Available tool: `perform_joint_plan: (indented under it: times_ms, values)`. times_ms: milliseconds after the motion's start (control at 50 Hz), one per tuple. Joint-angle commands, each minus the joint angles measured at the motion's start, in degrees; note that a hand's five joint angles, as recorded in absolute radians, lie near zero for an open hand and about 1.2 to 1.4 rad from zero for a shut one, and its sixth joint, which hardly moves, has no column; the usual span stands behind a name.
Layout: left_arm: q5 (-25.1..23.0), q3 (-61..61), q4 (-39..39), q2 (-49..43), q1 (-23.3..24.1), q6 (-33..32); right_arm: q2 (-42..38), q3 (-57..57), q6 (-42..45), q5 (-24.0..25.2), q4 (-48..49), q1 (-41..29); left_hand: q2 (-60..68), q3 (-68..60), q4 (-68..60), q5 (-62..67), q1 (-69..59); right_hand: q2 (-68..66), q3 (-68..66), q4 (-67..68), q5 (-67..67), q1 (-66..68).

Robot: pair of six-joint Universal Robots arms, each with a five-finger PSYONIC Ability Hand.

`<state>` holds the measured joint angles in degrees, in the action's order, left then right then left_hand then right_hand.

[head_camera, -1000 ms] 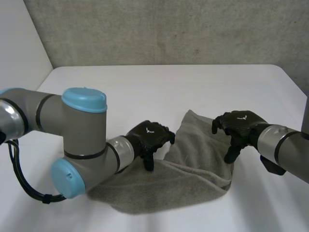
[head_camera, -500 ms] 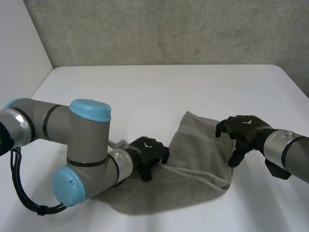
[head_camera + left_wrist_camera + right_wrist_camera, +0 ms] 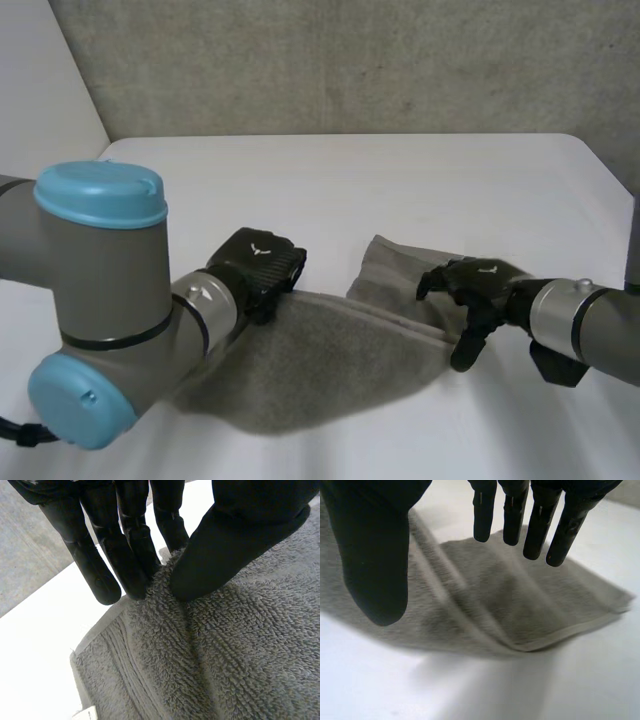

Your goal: Fold the laundry

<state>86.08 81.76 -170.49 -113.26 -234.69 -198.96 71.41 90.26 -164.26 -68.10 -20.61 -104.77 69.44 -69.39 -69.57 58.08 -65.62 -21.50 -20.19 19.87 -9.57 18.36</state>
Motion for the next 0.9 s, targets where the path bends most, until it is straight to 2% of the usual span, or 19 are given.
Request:
perform_joint_plan:
  times_ms: [20,60,80,100,140,160,180,280,320,340,360,380,420,440,480,540,700,800,900]
  values:
    - [-0.3,3.8,-0.1,2.7,-0.5,0.0,-6.5,-2.2,-3.5,1.7,0.4,-5.8,10.6,-10.6,-10.4,11.9,-14.4,0.0,-1.3,1.6,-1.9,3.2]
    - [-0.3,4.3,-0.3,3.0,-0.6,0.0,-8.4,-3.3,-3.6,0.7,1.1,-7.3,10.6,-10.6,-10.4,11.9,-14.4,-1.9,-3.2,3.5,-3.8,5.0]
    - [-0.3,4.5,-0.6,3.3,-1.0,0.0,-10.1,-4.5,-3.8,-1.0,1.8,-8.0,10.6,-10.6,-10.4,11.9,-14.4,-9.5,-10.8,11.2,-11.5,12.7]
    - [-0.3,4.5,-0.6,3.3,-1.0,0.0,-10.2,-4.5,-3.8,-1.1,1.8,-8.0,10.6,-10.6,-10.4,11.9,-14.4,-9.6,-10.9,11.2,-11.5,12.7]
    - [-0.3,4.4,-1.9,3.6,-2.3,0.0,-11.1,-6.9,-3.8,-5.3,4.0,-9.0,10.6,-10.6,-10.4,11.9,-14.4,-49.3,-50.6,50.9,-51.2,52.4]
    - [-0.3,4.4,-2.0,3.6,-2.4,0.0,-11.1,-6.9,-3.8,-5.4,4.0,-9.0,10.6,-10.6,-10.4,11.9,-14.4,-49.5,-50.8,51.1,-51.4,52.6]
    - [-0.3,3.9,-2.8,3.6,-2.7,0.0,-11.0,-8.8,-3.5,-7.2,5.6,-9.3,10.6,-10.6,-10.4,11.9,-14.4,-58.4,-59.7,60.0,-60.3,61.5]
    - [0.2,-2.1,-8.5,2.4,-3.7,-2.9,-8.9,-17.6,-1.9,-10.1,10.0,-11.5,10.6,-10.6,-10.4,11.9,-14.4,-58.5,-59.8,60.1,-60.4,61.6]
    - [1.5,-6.1,-11.2,1.6,-4.2,-4.4,-6.3,-23.5,0.5,-10.7,16.2,-13.1,10.6,-10.6,-10.4,11.9,-14.4,-58.5,-59.8,60.1,-60.4,61.6]
    - [3.9,-10.2,-13.8,1.0,-4.7,-5.7,-6.3,-23.5,0.5,-10.7,16.2,-13.1,10.6,-10.6,-10.4,11.9,-14.4,-58.5,-59.8,60.1,-60.4,61.6]
    - [7.0,-14.4,-16.3,1.0,-5.1,-6.3,-5.0,-25.3,1.6,-11.1,21.3,-13.5,10.6,-10.6,-10.4,11.9,-14.4,-58.5,-59.8,60.1,-60.4,61.6]
    - [7.0,-14.4,-16.4,1.0,-5.1,-6.4,-5.0,-25.3,1.7,-11.1,21.4,-13.5,10.6,-10.6,-10.4,11.9,-14.4,-58.5,-59.8,60.1,-60.4,61.6]
    - [13.2,-20.9,-22.1,2.0,-5.6,-6.1,-1.6,-25.9,3.7,-12.5,33.6,-13.8,10.6,-10.6,-10.4,11.9,-14.4,-58.5,-59.8,60.1,-60.4,61.6]
    - [13.2,-20.9,-22.2,2.0,-5.6,-6.1,-1.6,-25.9,3.7,-12.5,33.7,-13.8,10.6,-10.6,-10.4,11.9,-14.4,-58.5,-59.8,60.1,-60.4,61.6]
    - [15.7,-22.4,-28.5,4.3,-5.5,-6.3,0.8,-25.6,5.2,-14.6,42.1,-14.8,10.6,-10.6,-10.4,11.9,-14.4,-58.5,-59.8,60.1,-60.4,61.6]
    - [15.7,-21.8,-30.8,6.0,-5.5,-6.4,1.2,-25.7,5.6,-15.2,42.3,-15.1,10.6,-10.6,-10.4,11.9,-14.4,-58.5,-59.8,60.1,-60.4,61.6]
    - [12.5,-6.3,-31.7,9.5,-4.6,-6.6,-1.9,-24.2,6.2,-13.8,30.5,-15.3,10.6,-10.6,-10.4,11.9,-14.4,-58.5,-59.8,60.1,-60.4,61.6]
    - [10.9,9.3,-31.8,7.5,-4.7,-7.1,-7.6,-18.7,8.7,-8.3,23.4,-15.5,10.6,-10.6,-10.4,11.9,-14.4,-58.5,-59.8,60.1,-60.4,61.6]
    - [11.1,17.4,-31.1,3.5,-4.7,-7.4,-13.1,-15.0,12.5,-7.7,17.9,-15.6,10.6,-10.6,-10.4,11.9,-14.4,-58.5,-59.8,60.1,-60.4,61.6]
